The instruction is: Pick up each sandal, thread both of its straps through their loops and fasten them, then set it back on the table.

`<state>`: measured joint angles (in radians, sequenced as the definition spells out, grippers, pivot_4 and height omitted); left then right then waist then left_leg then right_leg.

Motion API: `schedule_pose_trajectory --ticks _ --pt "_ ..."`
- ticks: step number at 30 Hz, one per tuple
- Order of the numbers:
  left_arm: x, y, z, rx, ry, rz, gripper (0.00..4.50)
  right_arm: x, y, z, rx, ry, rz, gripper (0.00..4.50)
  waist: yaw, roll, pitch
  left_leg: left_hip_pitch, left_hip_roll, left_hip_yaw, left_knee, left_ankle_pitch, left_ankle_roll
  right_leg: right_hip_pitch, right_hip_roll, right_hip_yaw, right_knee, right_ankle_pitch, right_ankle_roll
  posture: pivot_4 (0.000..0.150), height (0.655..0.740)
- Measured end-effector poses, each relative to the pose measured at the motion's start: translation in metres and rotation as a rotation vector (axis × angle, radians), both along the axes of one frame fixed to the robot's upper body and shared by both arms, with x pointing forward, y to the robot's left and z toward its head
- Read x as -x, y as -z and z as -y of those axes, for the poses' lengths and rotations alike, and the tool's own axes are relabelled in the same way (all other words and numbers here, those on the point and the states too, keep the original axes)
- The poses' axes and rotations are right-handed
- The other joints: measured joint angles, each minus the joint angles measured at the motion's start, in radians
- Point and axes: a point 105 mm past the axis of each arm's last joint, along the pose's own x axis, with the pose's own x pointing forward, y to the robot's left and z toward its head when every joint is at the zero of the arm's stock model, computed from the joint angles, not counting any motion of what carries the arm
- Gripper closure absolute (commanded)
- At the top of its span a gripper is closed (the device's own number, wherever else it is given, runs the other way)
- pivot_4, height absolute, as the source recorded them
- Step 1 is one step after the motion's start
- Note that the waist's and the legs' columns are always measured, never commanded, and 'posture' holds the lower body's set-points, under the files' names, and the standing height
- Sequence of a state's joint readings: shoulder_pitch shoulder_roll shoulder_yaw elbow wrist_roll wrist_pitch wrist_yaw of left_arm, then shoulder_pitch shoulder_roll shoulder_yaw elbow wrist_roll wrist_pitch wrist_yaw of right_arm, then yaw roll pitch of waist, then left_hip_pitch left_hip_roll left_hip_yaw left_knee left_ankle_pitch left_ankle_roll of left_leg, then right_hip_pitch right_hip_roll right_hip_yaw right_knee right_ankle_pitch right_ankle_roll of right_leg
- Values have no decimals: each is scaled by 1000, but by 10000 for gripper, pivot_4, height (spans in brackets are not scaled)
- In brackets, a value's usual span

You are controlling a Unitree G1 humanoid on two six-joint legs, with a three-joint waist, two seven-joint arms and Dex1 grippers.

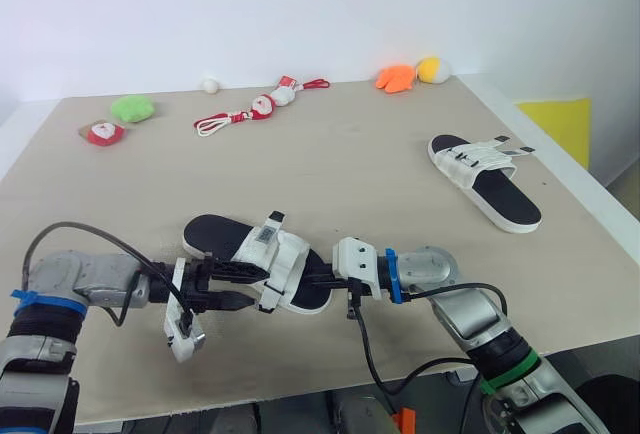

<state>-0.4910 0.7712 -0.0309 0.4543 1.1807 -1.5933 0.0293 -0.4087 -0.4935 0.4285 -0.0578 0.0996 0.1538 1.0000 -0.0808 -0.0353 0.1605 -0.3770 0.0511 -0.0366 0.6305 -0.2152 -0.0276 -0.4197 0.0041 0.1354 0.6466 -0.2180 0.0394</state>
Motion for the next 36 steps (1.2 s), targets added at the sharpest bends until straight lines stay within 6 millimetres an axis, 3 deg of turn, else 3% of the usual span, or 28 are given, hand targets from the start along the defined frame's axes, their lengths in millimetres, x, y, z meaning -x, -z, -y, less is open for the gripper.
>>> schedule_pose_trajectory --ticks 6,19,36 --pt "-8 1 0 9 21 81 565 0 0 0 1 -1 0 45000 1 -3 0 9 -2 8 -8 0 0 3 -7 0 0 0 1 1500 7400" --pt "-9 7 12 59 158 185 565 -2 0 7 21 13 5 45000 6 -5 -1 10 -5 9 -8 -2 -3 8 -13 -1 -6 -2 2 1500 7400" --pt "15 10 30 97 295 117 565 1 0 4 18 -3 8 45000 5 -11 0 17 -3 19 -14 -1 -1 12 -19 -1 -13 -2 2 1500 7400"
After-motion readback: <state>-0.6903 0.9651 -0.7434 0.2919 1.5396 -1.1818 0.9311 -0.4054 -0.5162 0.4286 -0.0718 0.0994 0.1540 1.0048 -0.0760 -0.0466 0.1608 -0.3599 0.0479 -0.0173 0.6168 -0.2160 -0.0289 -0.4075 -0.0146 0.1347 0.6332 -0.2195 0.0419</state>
